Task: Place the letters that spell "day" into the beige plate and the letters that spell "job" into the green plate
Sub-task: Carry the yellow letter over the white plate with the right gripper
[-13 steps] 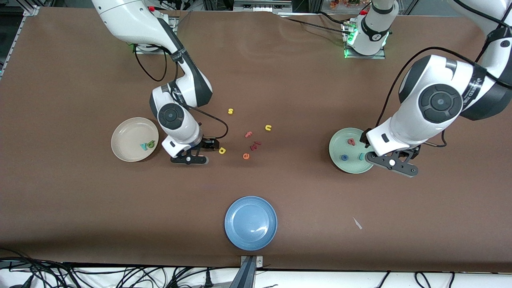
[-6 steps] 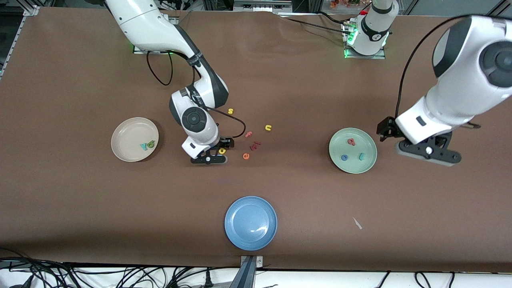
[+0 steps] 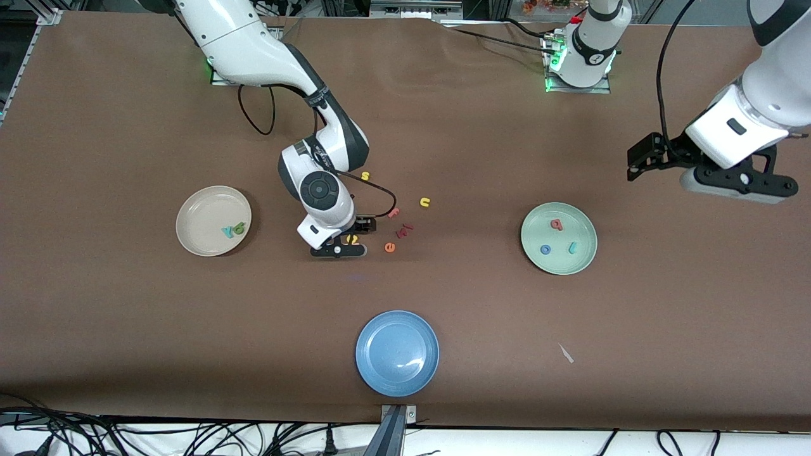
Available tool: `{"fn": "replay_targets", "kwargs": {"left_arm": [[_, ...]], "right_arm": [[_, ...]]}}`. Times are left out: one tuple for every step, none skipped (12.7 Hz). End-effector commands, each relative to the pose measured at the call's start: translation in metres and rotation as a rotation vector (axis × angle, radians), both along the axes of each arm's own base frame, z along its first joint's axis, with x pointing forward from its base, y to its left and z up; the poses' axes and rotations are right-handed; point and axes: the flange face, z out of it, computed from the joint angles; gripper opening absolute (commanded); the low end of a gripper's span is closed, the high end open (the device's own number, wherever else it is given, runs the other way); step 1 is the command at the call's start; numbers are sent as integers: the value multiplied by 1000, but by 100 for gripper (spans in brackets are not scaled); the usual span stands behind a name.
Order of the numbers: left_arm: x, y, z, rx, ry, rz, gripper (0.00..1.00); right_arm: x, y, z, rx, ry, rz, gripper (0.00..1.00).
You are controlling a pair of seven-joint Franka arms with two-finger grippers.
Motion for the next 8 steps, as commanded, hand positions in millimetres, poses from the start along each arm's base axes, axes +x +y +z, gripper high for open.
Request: {"fn": "replay_targets", "kwargs": {"left_arm": [[-29, 38, -14, 2, -34, 65, 100], [-33, 45, -17, 7, -23, 78, 100], [-35, 50, -21, 9, 12, 88, 100], [-36, 51, -23, 13, 49, 85, 100], [-34, 45, -24, 26, 49, 70, 100], [-35, 38, -27, 29, 61, 57, 100], [-35, 33, -33, 31, 73, 48, 100], [-30, 30, -41, 30, 87, 43, 100]], "right_arm": [[8, 5, -4, 12, 3, -20, 94], [10, 7, -5, 13, 1, -18, 94], [13, 9, -4, 18, -5, -19, 94], [13, 9, -7, 17, -3, -21, 92], [14, 10, -7, 22, -2, -30, 91], [14, 10, -8, 20, -1, -29, 87], [14, 10, -8, 21, 0, -30, 82], [14, 9, -9, 21, 1, -32, 75]]}}
